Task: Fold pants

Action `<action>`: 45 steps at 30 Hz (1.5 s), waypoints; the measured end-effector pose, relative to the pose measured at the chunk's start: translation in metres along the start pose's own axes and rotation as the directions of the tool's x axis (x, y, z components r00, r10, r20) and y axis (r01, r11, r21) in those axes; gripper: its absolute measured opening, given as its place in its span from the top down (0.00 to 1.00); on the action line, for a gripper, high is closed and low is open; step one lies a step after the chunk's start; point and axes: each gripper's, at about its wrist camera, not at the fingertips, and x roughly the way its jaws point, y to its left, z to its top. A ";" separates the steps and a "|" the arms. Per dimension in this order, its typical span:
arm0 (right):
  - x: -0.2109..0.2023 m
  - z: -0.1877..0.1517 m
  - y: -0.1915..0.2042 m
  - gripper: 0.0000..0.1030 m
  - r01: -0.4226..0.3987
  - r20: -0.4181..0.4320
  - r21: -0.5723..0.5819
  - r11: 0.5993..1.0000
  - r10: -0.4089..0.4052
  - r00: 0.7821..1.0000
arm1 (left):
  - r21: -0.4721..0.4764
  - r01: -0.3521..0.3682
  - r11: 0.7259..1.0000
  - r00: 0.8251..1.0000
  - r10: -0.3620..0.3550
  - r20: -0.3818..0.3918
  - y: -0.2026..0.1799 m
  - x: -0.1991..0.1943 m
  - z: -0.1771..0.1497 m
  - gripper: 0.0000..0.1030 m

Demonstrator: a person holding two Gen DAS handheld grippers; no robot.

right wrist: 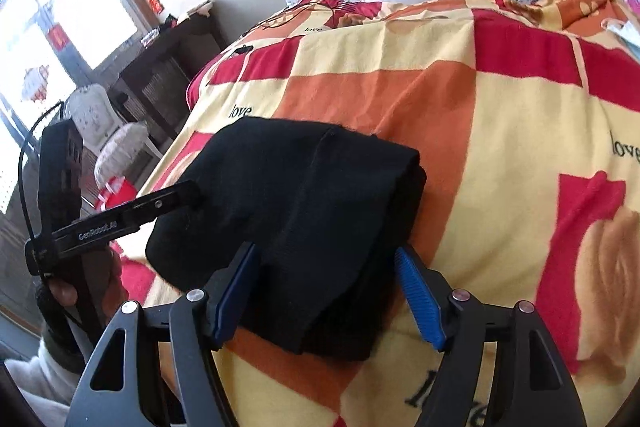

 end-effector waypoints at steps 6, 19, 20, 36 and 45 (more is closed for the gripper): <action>0.011 0.001 -0.014 0.26 -0.045 -0.007 0.059 0.997 0.046 0.999 | -0.014 0.006 1.000 1.000 -0.007 -0.006 0.001 0.008 0.003 0.16; 0.023 0.000 -0.013 0.29 -0.061 0.036 0.060 0.996 0.059 0.998 | 0.005 0.029 1.000 0.999 -0.029 -0.027 -0.012 0.025 0.002 0.09; 0.023 0.000 -0.013 0.31 -0.061 0.040 0.059 0.996 0.059 0.997 | 0.011 0.031 0.999 0.999 -0.031 -0.027 -0.015 0.025 0.001 0.10; -0.017 0.016 0.002 0.61 -0.048 0.156 0.010 0.999 0.046 0.987 | 0.132 0.034 0.991 0.996 -0.045 0.081 -0.054 -0.018 0.017 0.63; -0.026 0.046 -0.014 0.61 0.007 0.203 0.040 0.999 -0.015 0.979 | 0.150 0.066 0.987 0.995 -0.077 0.070 -0.075 0.011 0.049 0.63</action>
